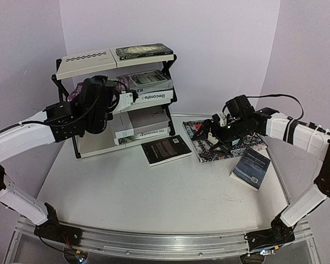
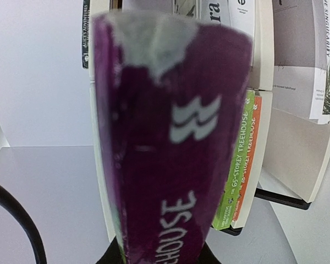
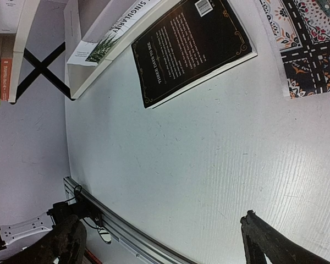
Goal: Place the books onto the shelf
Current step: Place the book in the book pile on the shelf.
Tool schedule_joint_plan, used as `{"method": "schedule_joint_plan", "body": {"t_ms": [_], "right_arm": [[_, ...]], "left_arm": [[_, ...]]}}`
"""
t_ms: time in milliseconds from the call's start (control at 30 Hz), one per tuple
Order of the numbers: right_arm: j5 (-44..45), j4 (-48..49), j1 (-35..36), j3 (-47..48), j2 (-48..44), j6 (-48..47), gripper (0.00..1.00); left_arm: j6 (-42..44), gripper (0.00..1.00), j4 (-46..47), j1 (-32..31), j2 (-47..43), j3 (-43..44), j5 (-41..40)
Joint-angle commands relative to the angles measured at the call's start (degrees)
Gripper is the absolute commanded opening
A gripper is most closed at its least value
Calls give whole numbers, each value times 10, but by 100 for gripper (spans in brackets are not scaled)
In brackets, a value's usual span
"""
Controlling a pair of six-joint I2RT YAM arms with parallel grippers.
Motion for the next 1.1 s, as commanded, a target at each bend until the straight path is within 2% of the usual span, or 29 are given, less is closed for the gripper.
{"method": "schedule_joint_plan", "body": {"t_ms": [0,367,1067], "right_arm": [[-7,-17,0,17,10,-4,98],[-13,-18,0,26,21,-1,98],[-23,-19,0,30,27,1,98]], "left_arm": [[10,0,50,36,-27,-9,39],[39,0,108,127,-23,-53,114],[57,0,156,188,28,-40,176]]}}
